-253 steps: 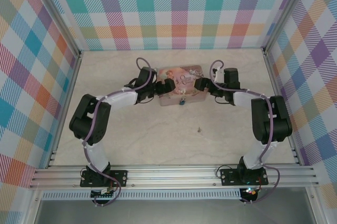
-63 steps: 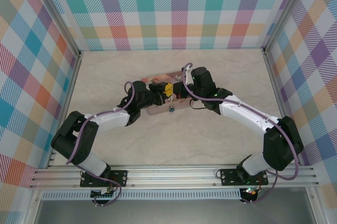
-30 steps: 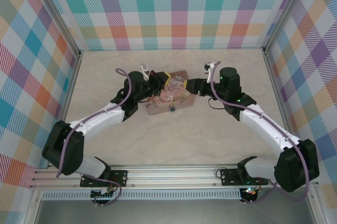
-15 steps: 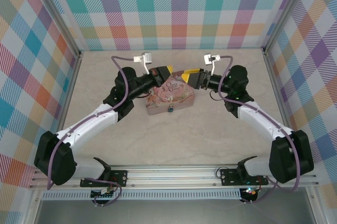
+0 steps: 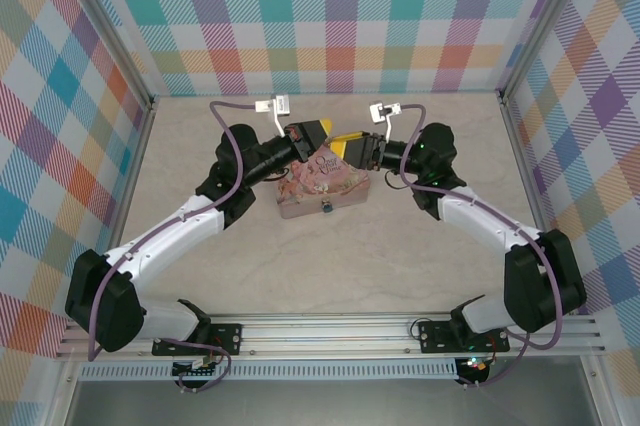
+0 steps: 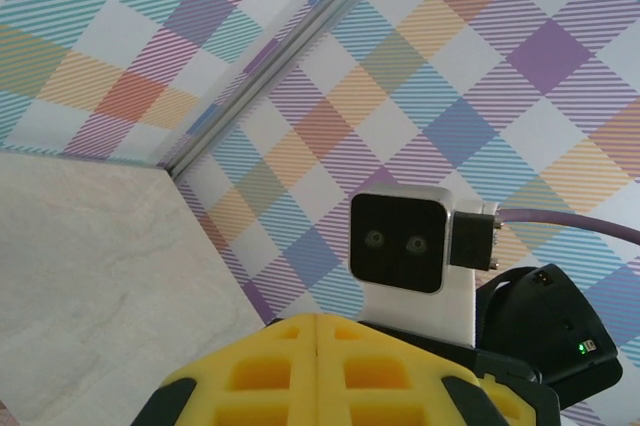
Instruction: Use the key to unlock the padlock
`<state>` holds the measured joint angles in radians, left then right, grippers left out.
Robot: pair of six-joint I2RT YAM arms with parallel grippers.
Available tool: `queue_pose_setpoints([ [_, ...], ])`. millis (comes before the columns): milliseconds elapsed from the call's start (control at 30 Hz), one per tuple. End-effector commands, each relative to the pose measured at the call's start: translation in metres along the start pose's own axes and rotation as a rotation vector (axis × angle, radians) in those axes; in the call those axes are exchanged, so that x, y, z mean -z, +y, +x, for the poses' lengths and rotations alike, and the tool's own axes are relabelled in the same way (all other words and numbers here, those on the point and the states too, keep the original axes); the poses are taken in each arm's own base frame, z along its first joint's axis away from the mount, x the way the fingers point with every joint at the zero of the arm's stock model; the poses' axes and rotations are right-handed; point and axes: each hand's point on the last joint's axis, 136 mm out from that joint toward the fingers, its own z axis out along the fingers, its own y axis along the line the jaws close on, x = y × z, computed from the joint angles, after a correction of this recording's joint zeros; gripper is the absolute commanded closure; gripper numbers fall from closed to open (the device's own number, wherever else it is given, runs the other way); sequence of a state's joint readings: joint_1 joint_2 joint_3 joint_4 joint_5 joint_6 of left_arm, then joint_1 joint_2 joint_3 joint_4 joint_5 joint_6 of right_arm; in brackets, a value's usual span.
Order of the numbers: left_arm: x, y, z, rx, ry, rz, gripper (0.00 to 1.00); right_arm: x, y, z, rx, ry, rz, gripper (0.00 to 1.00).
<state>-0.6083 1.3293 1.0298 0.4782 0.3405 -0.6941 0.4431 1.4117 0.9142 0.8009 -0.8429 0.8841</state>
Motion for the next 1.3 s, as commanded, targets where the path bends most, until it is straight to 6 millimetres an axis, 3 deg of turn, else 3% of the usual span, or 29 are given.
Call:
queue_pose_setpoints([
  [0, -0.003, -0.023, -0.009, -0.014, -0.027, 0.076, 1.00, -0.005, 0.018, -0.012, 0.062, -0.012, -0.055, 0.49],
  [200, -0.005, -0.020, -0.009, -0.005, -0.035, 0.070, 1.00, -0.009, 0.019, -0.009, 0.052, 0.005, -0.069, 0.64],
  [900, -0.005, -0.015, -0.008, 0.007, -0.041, 0.060, 1.00, -0.010, 0.009, -0.006, 0.008, 0.002, -0.045, 0.89],
  [1133, -0.005, -0.014, -0.006, 0.006, -0.036, 0.059, 1.00, -0.010, 0.009, -0.007, 0.006, -0.003, -0.035, 0.93],
  [1267, -0.005, -0.014, -0.004, 0.004, -0.034, 0.067, 1.00, -0.010, 0.010, -0.008, 0.007, -0.004, -0.036, 0.89],
])
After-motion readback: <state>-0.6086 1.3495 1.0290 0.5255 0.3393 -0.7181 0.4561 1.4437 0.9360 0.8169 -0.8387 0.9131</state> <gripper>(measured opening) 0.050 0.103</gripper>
